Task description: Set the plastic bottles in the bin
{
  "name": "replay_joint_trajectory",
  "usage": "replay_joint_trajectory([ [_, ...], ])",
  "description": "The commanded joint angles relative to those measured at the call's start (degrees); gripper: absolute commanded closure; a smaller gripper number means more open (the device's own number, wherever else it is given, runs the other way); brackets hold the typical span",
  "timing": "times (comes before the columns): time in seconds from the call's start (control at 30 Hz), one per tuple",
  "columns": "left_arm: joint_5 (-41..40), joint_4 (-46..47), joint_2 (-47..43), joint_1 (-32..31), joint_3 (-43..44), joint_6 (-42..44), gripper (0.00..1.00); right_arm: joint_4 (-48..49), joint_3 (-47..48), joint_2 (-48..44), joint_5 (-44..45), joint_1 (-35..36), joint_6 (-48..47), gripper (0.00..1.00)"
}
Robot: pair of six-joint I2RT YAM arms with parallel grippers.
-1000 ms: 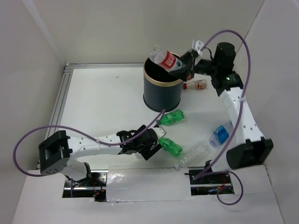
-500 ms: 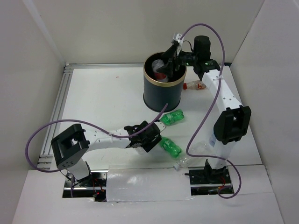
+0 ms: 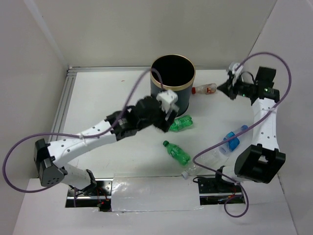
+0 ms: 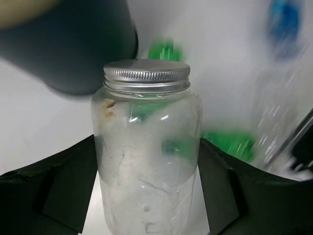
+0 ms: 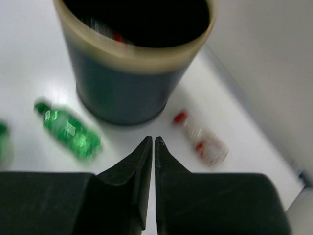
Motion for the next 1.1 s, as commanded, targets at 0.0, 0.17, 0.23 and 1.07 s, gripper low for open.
replay_joint_trajectory([
  [0.0, 2.6, 9.0, -1.8, 3.6, 11.0, 2.3, 1.0, -24.0, -10.4, -1.4, 2.9, -3.7, -24.2, 0.94],
  [0.17, 2.4, 20.7, 7.0, 8.9, 23.5, 0.6, 1.0, -32.3, -25.8, -5.8, 12.3, -5.8, -45.1, 0.38],
  [0.23, 0.2, 24.3, 14.2, 11.2, 31.2, 0.0, 1.0, -37.1, -28.4, -8.0, 12.9, -6.4, -54.1, 0.25],
  [1.07, -10.2, 17.2, 7.9, 10.7, 18.1, -5.3, 0.01, -38.3, -43.0, -23.7, 25.0, 28.4, -52.4, 0.2],
])
